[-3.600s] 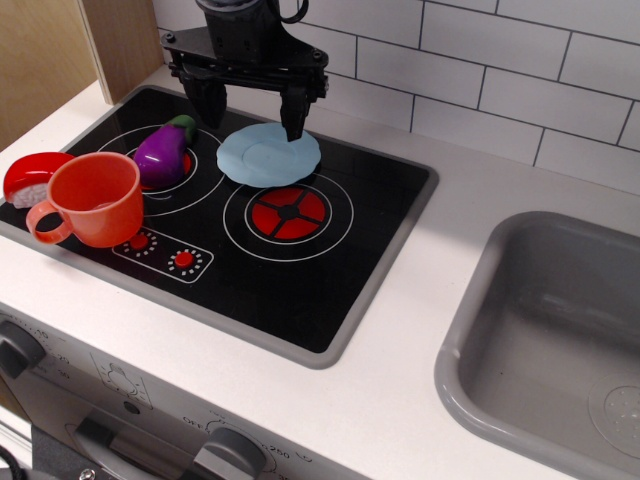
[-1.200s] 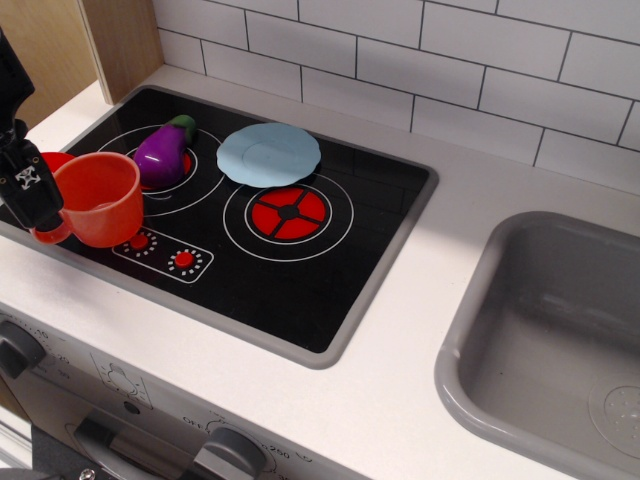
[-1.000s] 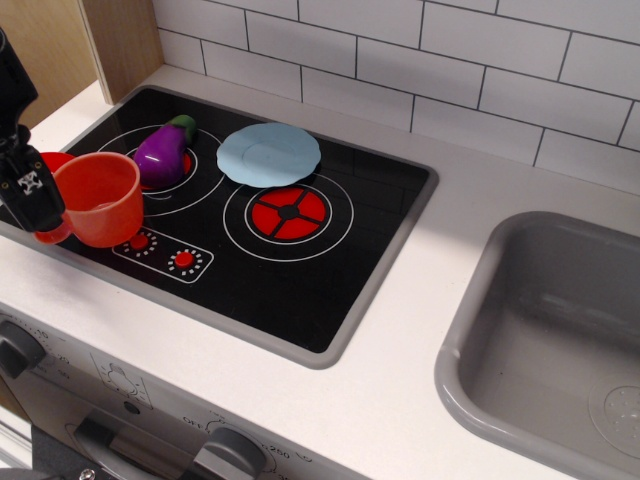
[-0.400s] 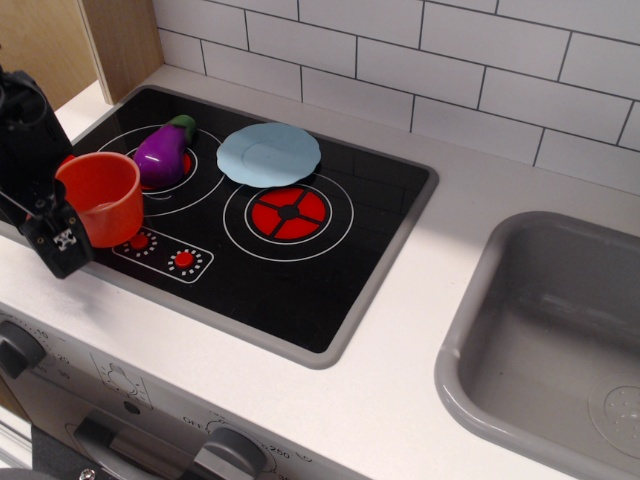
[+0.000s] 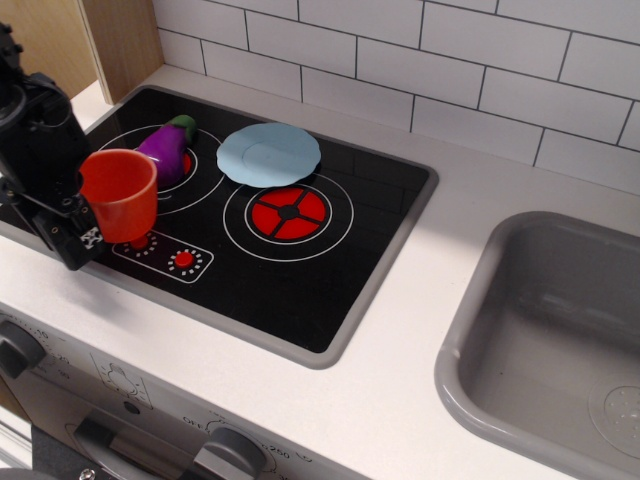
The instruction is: Put cup on plate
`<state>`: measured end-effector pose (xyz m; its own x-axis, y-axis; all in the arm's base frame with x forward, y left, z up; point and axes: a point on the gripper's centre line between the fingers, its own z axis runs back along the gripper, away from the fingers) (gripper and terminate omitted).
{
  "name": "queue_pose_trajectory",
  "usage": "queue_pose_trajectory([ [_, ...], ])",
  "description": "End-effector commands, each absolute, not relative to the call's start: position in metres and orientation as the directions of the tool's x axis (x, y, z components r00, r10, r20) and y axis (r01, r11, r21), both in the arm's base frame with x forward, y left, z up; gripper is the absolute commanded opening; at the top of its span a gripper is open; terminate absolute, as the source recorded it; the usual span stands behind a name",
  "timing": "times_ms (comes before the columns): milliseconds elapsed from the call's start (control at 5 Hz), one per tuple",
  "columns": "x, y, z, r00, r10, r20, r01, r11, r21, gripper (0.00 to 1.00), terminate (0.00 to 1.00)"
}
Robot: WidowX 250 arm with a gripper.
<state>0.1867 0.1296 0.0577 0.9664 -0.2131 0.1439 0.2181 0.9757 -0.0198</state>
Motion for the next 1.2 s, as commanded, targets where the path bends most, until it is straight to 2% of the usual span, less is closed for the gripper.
queue_pose_trajectory([
  [0,0.214,0.103,0.09,0.973,-0.072,0.219,0.083,0.996,-0.039,0.0,0.0],
  [400,0.266,0.069,0.099,0.952,0.065,0.298,-0.051,0.997,-0.056,0.0,0.0],
  [600,0.289,0.068,0.1,0.937,0.128,0.325,-0.116,0.992,-0.058,0.0,0.0],
  [800,0.304,0.072,0.094,0.929,0.165,0.332,-0.16,0.986,-0.043,0.0,0.0],
  [1000,0.303,0.078,0.084,0.927,0.157,0.34,-0.163,0.987,-0.011,0.0,0.0],
])
